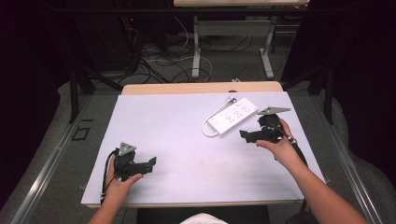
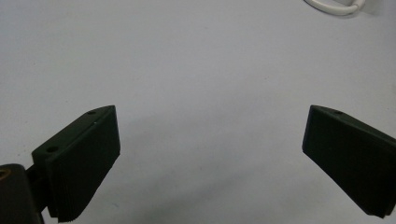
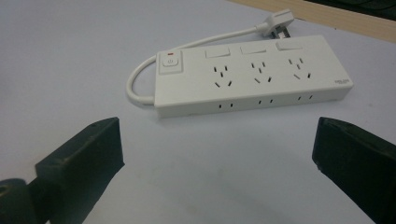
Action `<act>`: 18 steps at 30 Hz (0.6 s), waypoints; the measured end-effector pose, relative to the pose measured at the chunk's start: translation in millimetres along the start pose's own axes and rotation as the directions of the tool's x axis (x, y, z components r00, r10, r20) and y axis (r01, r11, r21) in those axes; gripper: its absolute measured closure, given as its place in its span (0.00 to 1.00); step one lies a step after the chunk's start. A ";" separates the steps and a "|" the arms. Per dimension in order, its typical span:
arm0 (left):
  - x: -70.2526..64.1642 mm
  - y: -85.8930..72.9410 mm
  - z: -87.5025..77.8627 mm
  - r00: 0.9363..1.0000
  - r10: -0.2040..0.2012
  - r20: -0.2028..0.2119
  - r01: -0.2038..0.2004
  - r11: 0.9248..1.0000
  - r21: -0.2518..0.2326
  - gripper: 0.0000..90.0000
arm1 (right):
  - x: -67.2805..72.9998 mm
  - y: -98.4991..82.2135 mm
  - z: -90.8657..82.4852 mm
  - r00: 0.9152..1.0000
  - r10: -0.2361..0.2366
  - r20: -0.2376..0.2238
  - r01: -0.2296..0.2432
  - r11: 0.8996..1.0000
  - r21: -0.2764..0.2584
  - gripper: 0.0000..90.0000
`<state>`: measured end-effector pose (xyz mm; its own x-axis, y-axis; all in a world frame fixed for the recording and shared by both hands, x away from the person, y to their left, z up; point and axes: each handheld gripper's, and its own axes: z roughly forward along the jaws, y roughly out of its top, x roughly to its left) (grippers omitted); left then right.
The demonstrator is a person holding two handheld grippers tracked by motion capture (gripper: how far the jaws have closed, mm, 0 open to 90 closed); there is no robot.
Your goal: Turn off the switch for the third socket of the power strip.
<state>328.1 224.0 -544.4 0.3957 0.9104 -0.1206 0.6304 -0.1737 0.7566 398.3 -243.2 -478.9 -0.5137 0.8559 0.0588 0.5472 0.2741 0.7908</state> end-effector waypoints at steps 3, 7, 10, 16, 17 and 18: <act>-0.2 0.0 0.1 1.000 0.001 0.000 -0.001 1.000 -0.001 0.05 | -1.5 -10.8 -1.1 1.000 0.005 0.002 -0.005 1.000 -0.004 0.02; -0.1 -0.1 -0.1 1.000 -0.001 -0.002 0.001 1.000 0.000 0.05 | -1.6 -26.0 -3.1 0.999 0.032 -0.011 -0.032 0.999 -0.019 0.02; 0.0 -0.1 -0.2 1.000 -0.001 -0.002 0.001 1.000 0.001 0.05 | 0.4 -36.8 -4.4 0.999 0.033 -0.004 -0.033 0.999 -0.026 0.02; -0.4 -0.4 0.3 1.000 0.004 -0.004 -0.004 1.000 -0.005 0.05 | 5.1 -54.1 -3.6 1.000 0.023 -0.004 -0.023 0.999 -0.035 0.02; -0.5 -0.4 0.3 1.000 0.005 -0.005 -0.005 1.000 -0.006 0.05 | 5.6 -56.6 -2.9 1.000 0.017 -0.004 -0.017 0.999 -0.037 0.02; -0.8 -0.5 0.6 1.000 -0.001 -0.005 0.001 1.000 -0.011 0.05 | 6.1 -58.7 -2.5 1.000 0.016 -0.004 -0.016 0.999 -0.039 0.02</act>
<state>327.9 223.1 -545.1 0.3918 0.9124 -0.1179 0.6235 -0.1691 0.7633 361.4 -255.2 -523.4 -0.5077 0.8584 0.0734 0.5288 0.2432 0.8132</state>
